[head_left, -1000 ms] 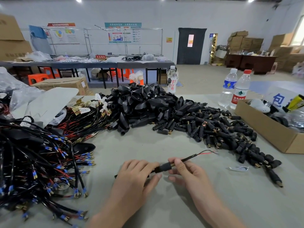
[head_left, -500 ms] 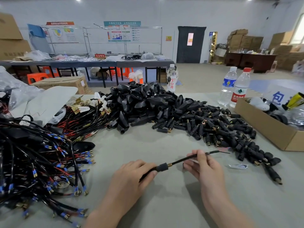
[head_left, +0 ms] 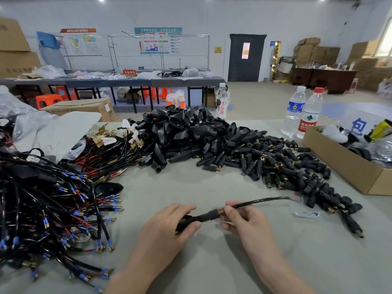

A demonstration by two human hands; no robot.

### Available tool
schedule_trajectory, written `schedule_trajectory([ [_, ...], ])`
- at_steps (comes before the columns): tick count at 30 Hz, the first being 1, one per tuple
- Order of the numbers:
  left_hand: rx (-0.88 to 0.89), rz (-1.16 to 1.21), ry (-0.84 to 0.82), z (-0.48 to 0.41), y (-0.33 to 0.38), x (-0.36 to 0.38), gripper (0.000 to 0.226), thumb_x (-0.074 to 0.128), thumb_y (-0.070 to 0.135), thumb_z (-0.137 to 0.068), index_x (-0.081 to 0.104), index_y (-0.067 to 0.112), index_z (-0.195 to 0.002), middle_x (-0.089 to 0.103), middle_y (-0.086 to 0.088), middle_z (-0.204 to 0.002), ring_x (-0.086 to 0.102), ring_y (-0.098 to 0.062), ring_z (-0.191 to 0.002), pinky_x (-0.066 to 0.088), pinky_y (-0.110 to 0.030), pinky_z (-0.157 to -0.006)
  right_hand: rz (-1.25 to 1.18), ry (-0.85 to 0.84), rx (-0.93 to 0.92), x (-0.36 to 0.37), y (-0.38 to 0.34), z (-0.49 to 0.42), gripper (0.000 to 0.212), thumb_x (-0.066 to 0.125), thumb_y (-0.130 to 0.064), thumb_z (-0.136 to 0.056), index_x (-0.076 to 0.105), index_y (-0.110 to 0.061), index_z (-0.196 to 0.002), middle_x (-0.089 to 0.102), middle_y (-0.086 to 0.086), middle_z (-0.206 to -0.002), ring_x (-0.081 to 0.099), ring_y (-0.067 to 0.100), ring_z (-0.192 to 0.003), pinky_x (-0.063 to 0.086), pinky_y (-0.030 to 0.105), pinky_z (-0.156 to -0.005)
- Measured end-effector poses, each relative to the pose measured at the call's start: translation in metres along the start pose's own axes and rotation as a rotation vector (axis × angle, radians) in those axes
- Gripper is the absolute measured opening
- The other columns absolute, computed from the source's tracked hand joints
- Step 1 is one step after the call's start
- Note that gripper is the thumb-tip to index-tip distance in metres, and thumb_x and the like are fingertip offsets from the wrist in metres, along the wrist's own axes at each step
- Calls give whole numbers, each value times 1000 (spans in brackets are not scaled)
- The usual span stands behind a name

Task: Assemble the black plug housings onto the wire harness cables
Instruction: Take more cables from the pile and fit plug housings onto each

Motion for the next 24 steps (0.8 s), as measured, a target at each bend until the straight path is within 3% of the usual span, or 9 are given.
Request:
schedule_trajectory([
  [3, 9, 6, -67, 0, -5, -1, 24, 61, 49, -91, 59, 41, -114, 57, 27, -108, 54, 1, -97, 42, -20, -87, -22, 50, -7, -3, -2, 0, 6, 60, -4, -95, 66, -5, -95, 73, 12, -80, 72, 15, -68, 56, 20, -57],
  [6, 23, 26, -56, 0, -2, -1, 14, 63, 42, -92, 60, 39, -106, 57, 26, -103, 52, 1, -92, 43, -23, -85, -45, 75, 1, -2, -3, -1, 6, 57, -7, -98, 62, -5, -98, 71, 17, -86, 72, 15, -67, 56, 22, -56],
  [10, 51, 64, 23, -2, 0, 0, 9, 63, 41, -92, 62, 36, -100, 57, 26, -100, 55, -1, -89, 47, -31, -81, -82, 4, 7, -3, -3, 1, 12, 63, -11, -94, 62, -10, -106, 69, 12, -87, 72, 15, -81, 59, 26, -64],
  [17, 82, 52, 127, -4, 3, 2, 27, 54, 49, -89, 69, 30, -99, 61, 21, -100, 59, -7, -86, 50, -38, -77, -166, -73, 36, -1, -4, 2, 12, 69, 3, -85, 70, -9, -87, 73, 6, -85, 71, 14, -82, 58, 22, -67],
  [24, 79, 96, 123, -4, 0, 3, 25, 54, 51, -89, 67, 33, -100, 58, 23, -101, 56, 1, -88, 49, -37, -78, -241, -115, 48, -2, -2, 0, 18, 74, -12, -74, 70, -9, -92, 73, 8, -88, 71, 17, -85, 58, 23, -72],
])
Point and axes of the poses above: each hand's wrist, its own z-axis away from the middle knuckle, its own x-axis out of the palm, y = z × x, the point moved 1 cm from there along -z, towards the middle knuckle
